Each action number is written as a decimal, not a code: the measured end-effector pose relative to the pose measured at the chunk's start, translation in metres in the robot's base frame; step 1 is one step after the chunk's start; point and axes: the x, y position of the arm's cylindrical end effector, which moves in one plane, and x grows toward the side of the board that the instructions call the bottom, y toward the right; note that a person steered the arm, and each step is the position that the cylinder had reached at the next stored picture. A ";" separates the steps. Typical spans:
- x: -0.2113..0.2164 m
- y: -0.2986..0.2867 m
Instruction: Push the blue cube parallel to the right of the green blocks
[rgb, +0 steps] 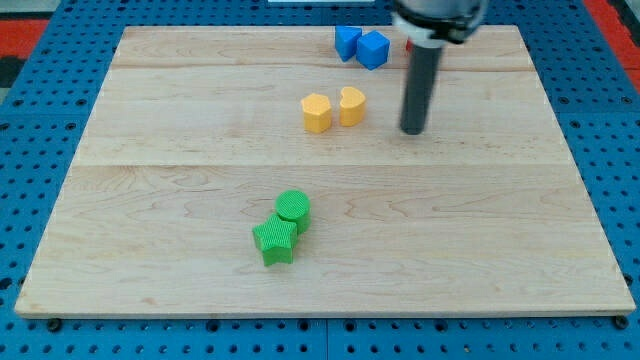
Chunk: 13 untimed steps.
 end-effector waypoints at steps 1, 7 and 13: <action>-0.005 0.074; -0.198 0.029; -0.138 -0.120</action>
